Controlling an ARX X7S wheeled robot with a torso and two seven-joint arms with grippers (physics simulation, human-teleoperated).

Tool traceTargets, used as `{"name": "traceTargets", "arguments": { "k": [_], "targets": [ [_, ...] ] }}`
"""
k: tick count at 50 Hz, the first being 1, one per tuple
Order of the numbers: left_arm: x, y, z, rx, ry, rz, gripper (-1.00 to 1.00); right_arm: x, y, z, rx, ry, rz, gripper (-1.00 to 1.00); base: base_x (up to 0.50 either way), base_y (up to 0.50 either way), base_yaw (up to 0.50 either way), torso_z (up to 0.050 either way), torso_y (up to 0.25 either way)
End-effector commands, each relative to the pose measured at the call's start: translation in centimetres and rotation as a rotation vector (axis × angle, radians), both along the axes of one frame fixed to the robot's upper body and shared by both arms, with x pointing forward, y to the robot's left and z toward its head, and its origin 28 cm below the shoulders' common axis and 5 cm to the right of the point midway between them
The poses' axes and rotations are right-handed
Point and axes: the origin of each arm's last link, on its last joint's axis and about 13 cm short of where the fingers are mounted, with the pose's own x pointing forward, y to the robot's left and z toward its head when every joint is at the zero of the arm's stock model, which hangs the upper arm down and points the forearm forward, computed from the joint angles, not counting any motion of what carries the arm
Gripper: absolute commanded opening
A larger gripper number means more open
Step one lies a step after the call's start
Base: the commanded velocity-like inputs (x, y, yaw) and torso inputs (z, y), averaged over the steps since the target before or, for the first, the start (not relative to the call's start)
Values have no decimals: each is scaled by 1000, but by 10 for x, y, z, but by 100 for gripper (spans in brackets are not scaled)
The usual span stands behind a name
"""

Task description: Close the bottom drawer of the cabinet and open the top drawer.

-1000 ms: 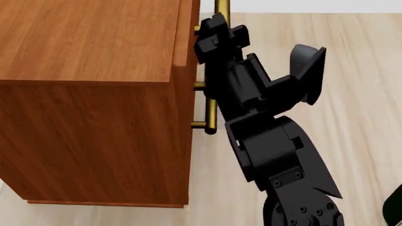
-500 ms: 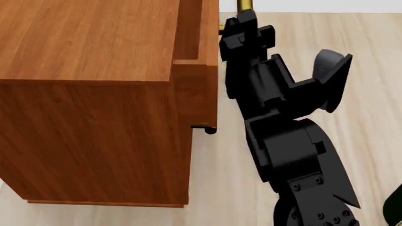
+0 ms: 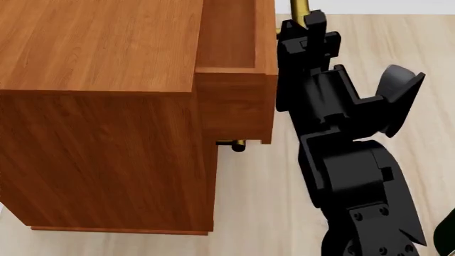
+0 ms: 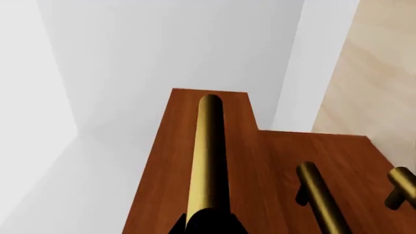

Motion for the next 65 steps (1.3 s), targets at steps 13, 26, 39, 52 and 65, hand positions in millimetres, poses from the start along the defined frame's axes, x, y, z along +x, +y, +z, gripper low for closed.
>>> {"name": "traceTargets", "arguments": {
  "k": [13,26,39,52,65],
  "targets": [
    [-1,-2,2,5,-4,-3,100,-13,-22,23,58,-180,-88,-100,-5,0,-4,2,6],
    [-1,-1,1,0,-3,-4,100,-12,-19,21,53,-177,-80,-100,-7,0,-4,1,5],
    [-1,-1,2,1,-3,-5,100,-11,-19,19,49,-173,-76,100,-2,0,-2,1,2],
    [-2,-1,2,1,-6,-5,100,-11,-19,17,47,-173,-76,100,-2,0,-1,1,3],
    [-3,-1,3,2,-9,-6,100,-6,-20,8,44,-134,-88,100,-2,0,-1,1,2]
  ]
}}
